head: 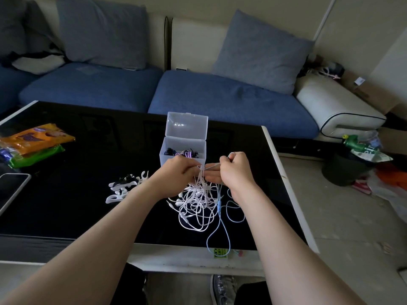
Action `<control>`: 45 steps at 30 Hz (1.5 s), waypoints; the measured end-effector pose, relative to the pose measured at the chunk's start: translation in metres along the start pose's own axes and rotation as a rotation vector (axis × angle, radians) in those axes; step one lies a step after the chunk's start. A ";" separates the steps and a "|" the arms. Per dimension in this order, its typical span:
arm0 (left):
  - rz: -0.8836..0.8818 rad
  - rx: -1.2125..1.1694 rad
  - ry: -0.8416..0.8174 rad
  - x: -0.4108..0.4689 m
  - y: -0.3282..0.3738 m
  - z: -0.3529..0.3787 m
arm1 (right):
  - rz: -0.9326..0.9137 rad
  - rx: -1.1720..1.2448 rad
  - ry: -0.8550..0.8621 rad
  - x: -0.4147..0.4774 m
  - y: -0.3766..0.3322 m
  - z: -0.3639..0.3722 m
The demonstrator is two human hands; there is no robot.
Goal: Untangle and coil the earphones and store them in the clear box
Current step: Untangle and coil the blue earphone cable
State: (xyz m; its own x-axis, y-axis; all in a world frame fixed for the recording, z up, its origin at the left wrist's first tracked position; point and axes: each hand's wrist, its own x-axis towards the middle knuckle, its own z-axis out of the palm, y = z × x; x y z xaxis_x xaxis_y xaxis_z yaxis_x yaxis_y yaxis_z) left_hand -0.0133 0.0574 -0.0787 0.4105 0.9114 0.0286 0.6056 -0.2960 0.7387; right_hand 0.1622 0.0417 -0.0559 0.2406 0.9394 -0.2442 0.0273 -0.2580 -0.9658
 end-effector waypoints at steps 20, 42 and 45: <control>-0.086 -0.059 -0.112 -0.006 0.004 0.000 | -0.118 -0.197 0.005 0.004 0.013 -0.008; -0.112 0.044 0.004 -0.009 0.002 -0.002 | -0.162 -0.009 0.005 0.009 0.012 -0.006; -0.099 0.033 -0.013 -0.009 0.001 -0.003 | -0.180 -0.032 0.000 0.008 0.011 -0.006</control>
State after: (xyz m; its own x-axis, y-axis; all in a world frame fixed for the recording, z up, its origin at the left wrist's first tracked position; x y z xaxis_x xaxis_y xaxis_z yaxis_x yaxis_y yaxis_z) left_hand -0.0185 0.0493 -0.0762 0.3560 0.9330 -0.0525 0.6661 -0.2140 0.7145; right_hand 0.1699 0.0448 -0.0677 0.2291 0.9711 -0.0676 0.1010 -0.0928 -0.9905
